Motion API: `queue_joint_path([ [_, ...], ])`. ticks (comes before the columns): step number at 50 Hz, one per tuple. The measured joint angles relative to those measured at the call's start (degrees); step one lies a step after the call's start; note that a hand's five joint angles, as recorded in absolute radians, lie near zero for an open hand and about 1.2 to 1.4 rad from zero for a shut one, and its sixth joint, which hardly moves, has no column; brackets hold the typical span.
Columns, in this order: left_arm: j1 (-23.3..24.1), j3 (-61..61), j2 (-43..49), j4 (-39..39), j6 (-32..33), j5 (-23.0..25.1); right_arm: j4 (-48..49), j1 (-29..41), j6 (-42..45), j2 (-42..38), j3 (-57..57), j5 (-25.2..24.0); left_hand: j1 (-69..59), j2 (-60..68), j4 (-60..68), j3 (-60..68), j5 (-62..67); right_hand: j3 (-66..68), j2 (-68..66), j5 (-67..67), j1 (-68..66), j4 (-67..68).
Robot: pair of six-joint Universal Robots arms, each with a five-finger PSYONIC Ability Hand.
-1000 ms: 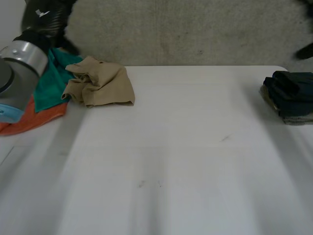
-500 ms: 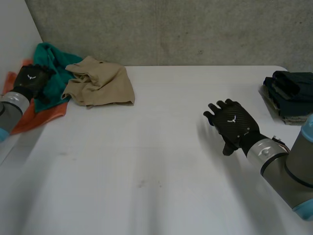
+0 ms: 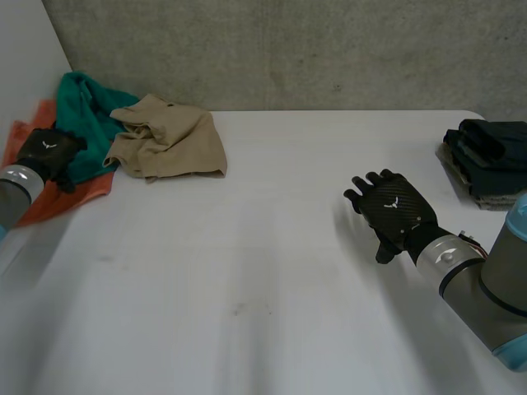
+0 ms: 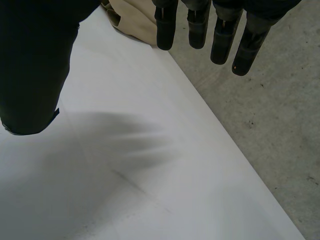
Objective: Fold the laundry.
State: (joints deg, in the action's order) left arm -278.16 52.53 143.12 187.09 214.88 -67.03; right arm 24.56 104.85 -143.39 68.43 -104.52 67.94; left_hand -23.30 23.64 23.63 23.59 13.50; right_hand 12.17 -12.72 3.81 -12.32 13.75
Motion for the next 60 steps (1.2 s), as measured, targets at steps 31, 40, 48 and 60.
queue_joint_path([
  [31, 15.3, -30.3, 22.1, -2.9, -4.9, 0.9, 0.0, -0.2, 0.0, -2.0, 0.3, 0.4, 1.1, -1.5, -1.7, -1.6, -1.1, 0.0, 0.0, 0.0, 0.0, 0.0],
  [40, 14.5, -31.9, 23.7, -1.9, -4.1, 1.2, 0.0, -0.2, 0.0, -2.0, 0.5, 0.5, -17.8, 16.6, 16.4, 16.6, 16.1, 0.0, 0.0, 0.0, 0.0, 0.0],
  [48, 13.7, -34.1, 26.0, 1.1, -2.0, 1.3, 0.0, -0.2, 0.0, -2.0, 0.5, 0.6, -23.4, 23.3, 23.4, 23.1, 22.6, 0.0, 0.0, 0.0, 0.0, 0.0],
  [60, 13.4, -34.7, 27.2, 4.0, -0.7, 1.2, 0.0, -0.1, 0.0, -2.0, 0.5, 0.8, -36.2, 38.4, 37.9, 38.2, 36.8, 0.0, 0.0, 0.0, 0.0, 0.0],
])
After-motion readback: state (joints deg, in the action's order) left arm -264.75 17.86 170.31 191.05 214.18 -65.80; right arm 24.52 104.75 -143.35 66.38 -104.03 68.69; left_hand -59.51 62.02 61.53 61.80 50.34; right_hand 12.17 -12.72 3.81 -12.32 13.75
